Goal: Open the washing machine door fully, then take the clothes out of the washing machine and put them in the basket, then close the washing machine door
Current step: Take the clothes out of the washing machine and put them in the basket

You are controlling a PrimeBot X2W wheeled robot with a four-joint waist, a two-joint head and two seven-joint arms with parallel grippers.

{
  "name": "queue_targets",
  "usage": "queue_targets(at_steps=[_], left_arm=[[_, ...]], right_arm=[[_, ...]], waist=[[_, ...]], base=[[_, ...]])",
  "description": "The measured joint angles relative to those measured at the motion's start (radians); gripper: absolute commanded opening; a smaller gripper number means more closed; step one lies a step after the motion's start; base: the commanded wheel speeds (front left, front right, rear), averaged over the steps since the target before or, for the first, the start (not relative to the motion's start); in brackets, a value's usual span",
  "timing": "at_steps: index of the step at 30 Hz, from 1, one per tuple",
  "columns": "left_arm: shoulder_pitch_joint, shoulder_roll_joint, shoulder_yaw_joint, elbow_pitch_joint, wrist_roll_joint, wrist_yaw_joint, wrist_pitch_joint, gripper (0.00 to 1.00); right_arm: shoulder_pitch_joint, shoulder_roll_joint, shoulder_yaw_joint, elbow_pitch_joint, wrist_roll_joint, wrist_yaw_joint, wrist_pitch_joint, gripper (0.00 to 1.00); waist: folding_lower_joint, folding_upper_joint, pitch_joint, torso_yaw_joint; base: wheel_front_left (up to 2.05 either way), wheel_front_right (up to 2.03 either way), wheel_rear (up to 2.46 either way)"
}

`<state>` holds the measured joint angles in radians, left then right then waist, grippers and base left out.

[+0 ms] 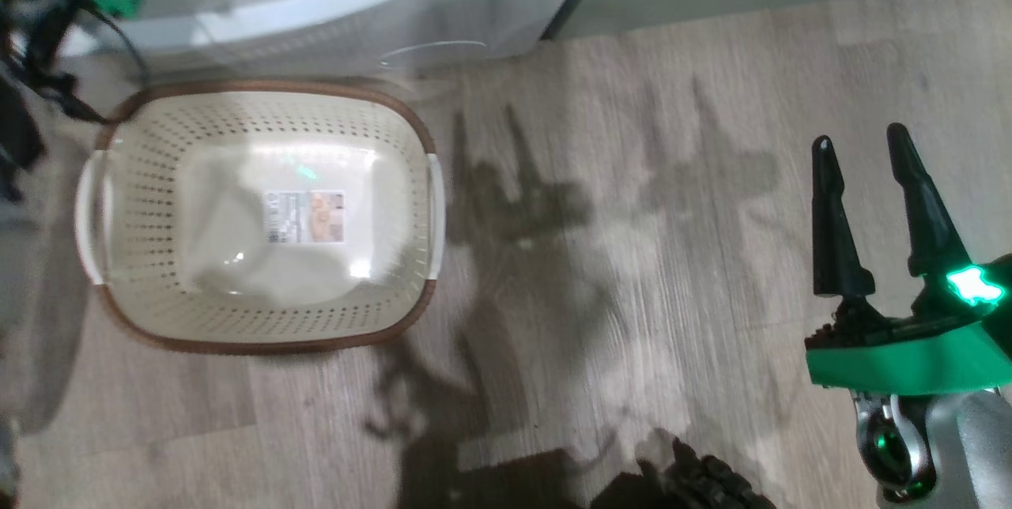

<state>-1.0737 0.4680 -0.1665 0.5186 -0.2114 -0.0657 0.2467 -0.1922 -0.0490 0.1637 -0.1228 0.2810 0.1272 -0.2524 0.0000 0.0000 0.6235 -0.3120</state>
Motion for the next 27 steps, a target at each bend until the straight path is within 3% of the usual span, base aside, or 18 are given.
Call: queue_targets(at_steps=[11,18,27], left_arm=[[0.271,-0.062,0.003,-0.224,-0.010,0.088,-0.206,0.00],[0.461,-0.112,0.015,-0.392,-0.009,0.177,-0.370,0.00],[0.637,-0.154,0.014,-0.552,0.001,0.238,-0.478,0.00]], right_arm=[[0.051,0.000,-0.032,0.006,-0.081,0.000,0.000,1.00],[0.067,-0.013,-0.057,0.005,-0.098,0.000,0.000,1.00],[0.109,-0.041,-0.094,-0.001,-0.104,0.000,0.000,1.00]], waist=[[-0.0001,0.0000,-0.085,0.080],[-0.0001,0.0000,-0.141,0.143],[-0.0001,0.0000,-0.199,0.203]], base=[[0.00,0.00,0.00],[0.00,0.00,0.00],[0.00,0.00,0.00]])
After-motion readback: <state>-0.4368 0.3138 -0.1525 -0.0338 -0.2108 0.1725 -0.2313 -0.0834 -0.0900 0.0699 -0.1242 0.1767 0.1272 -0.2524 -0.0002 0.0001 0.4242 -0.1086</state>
